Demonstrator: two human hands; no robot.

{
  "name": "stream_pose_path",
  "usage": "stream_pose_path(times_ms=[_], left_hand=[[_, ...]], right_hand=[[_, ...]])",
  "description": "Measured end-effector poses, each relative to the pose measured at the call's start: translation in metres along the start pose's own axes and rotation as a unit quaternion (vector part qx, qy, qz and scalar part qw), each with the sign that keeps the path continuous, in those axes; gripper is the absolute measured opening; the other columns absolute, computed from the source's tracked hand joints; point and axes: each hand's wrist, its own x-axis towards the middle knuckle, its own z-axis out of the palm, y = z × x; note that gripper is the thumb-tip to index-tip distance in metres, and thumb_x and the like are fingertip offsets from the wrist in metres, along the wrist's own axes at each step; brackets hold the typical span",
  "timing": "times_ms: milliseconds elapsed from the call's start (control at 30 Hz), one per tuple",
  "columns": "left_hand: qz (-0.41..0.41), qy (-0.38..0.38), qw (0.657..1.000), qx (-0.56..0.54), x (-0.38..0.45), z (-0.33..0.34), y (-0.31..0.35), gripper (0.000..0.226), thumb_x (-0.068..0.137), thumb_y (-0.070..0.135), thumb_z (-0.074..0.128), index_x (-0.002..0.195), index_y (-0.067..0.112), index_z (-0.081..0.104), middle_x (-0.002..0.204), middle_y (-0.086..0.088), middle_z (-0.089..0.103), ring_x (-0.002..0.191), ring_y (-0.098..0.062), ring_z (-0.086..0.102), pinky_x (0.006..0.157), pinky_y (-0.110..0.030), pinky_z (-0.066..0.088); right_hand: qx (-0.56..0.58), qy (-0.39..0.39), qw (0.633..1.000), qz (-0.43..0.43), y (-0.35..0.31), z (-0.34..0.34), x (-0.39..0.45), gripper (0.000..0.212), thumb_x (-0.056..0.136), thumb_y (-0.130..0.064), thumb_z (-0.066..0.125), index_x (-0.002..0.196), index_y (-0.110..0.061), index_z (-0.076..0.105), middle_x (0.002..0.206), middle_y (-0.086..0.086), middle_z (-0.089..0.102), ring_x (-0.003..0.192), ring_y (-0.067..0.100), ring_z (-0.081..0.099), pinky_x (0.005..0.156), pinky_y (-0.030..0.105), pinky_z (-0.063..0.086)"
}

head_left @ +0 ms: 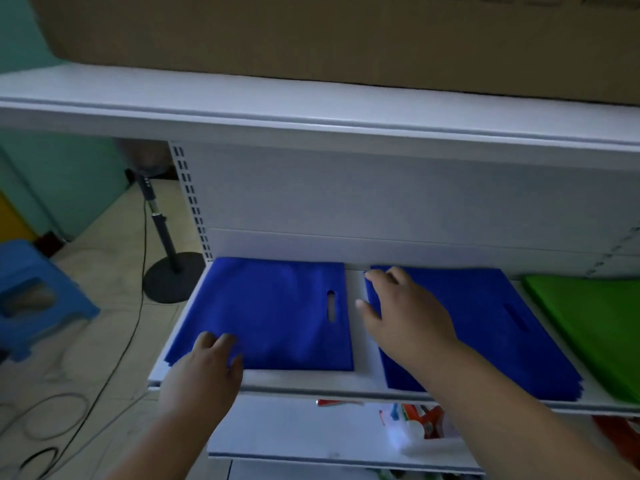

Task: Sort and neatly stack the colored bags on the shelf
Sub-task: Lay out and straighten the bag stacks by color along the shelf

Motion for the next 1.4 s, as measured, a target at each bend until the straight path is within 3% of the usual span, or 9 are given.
stream_pose_path(times_ms=[267,567,700,800,1033,1100,1267,1300,1400], left_hand=[[-0.011,-0.001,1.000,-0.008,0.017,-0.013,-0.085,0.029,0.095,0.046,0.043,0.121,0.037,0.053,0.113,0.013,0.049,0.069,-0.007,0.057,0.051,-0.023,0.050],[0.015,-0.036,0.998,-0.057,0.030,-0.020,-0.095,0.027,0.097,0.043,0.042,0.120,0.035,0.053,0.102,0.014,0.053,0.070,-0.004,0.056,0.050,-0.018,0.046],[0.015,-0.028,0.998,-0.055,0.033,-0.024,-0.099,0.028,0.097,0.043,0.042,0.121,0.035,0.054,0.099,0.015,0.053,0.070,-0.005,0.055,0.049,-0.019,0.043],[0.015,-0.028,0.998,-0.052,0.033,-0.023,-0.103,0.030,0.098,0.042,0.042,0.123,0.035,0.055,0.100,0.015,0.057,0.071,-0.005,0.054,0.049,-0.018,0.042],[-0.014,-0.009,0.996,-0.087,0.030,-0.023,-0.115,0.025,0.096,0.032,0.050,0.119,0.031,0.059,0.113,0.012,0.062,0.069,-0.008,0.056,0.048,-0.020,0.038],[-0.013,-0.003,0.996,-0.086,0.029,-0.021,-0.118,0.025,0.095,0.030,0.050,0.118,0.031,0.060,0.113,0.013,0.062,0.071,-0.010,0.057,0.049,-0.022,0.043],[-0.007,0.005,0.997,-0.081,0.028,-0.020,-0.118,0.027,0.095,0.025,0.048,0.119,0.030,0.061,0.110,0.012,0.063,0.076,-0.012,0.060,0.057,-0.026,0.050],[-0.008,0.005,0.997,-0.082,0.028,-0.021,-0.118,0.028,0.095,0.025,0.047,0.119,0.029,0.061,0.110,0.011,0.063,0.077,-0.012,0.060,0.058,-0.026,0.051],[-0.008,0.011,0.997,-0.077,0.029,-0.021,-0.116,0.027,0.096,0.024,0.047,0.119,0.029,0.061,0.109,0.011,0.063,0.079,-0.013,0.060,0.058,-0.027,0.051]], right_hand=[[0.003,0.008,0.999,0.035,-0.074,0.020,0.020,0.042,0.097,-0.050,0.044,0.130,-0.025,0.044,0.124,-0.002,0.049,0.087,0.020,0.057,0.063,0.030,0.046],[-0.011,-0.160,0.977,0.142,-0.071,0.087,-0.001,0.040,0.099,-0.049,0.040,0.128,-0.022,0.044,0.091,-0.005,0.053,0.081,0.016,0.054,0.057,0.029,0.041],[-0.063,-0.163,0.974,0.141,-0.082,0.101,-0.008,0.051,0.102,-0.050,0.026,0.142,-0.020,0.031,0.124,0.005,0.056,0.096,0.021,0.057,0.069,0.032,0.049],[-0.093,-0.206,0.961,0.162,-0.096,0.104,-0.010,0.066,0.099,-0.058,0.012,0.154,-0.022,0.005,0.157,0.012,0.027,0.108,0.025,0.060,0.071,0.034,0.046],[0.067,-0.147,0.970,0.184,-0.108,0.098,-0.019,0.064,0.098,-0.060,0.016,0.154,-0.028,0.015,0.145,0.000,0.049,0.118,0.020,0.056,0.083,0.034,0.043],[0.280,-0.081,0.917,0.272,-0.110,0.094,-0.019,0.056,0.097,-0.060,0.030,0.147,-0.035,0.033,0.135,-0.005,0.055,0.110,0.018,0.058,0.081,0.032,0.045],[0.663,-0.047,0.611,0.430,-0.105,0.094,-0.002,0.030,0.091,-0.043,0.062,0.109,-0.019,0.060,0.093,0.004,0.060,0.041,0.011,0.031,0.040,0.023,0.022],[0.684,-0.047,0.585,0.433,-0.102,0.094,0.000,0.027,0.089,-0.041,0.067,0.100,-0.018,0.059,0.091,0.003,0.058,0.040,0.011,0.029,0.038,0.023,0.021],[0.633,-0.063,0.651,0.414,-0.099,0.092,0.004,0.023,0.088,-0.042,0.067,0.090,-0.021,0.057,0.082,0.000,0.053,0.043,0.011,0.031,0.039,0.024,0.024]])
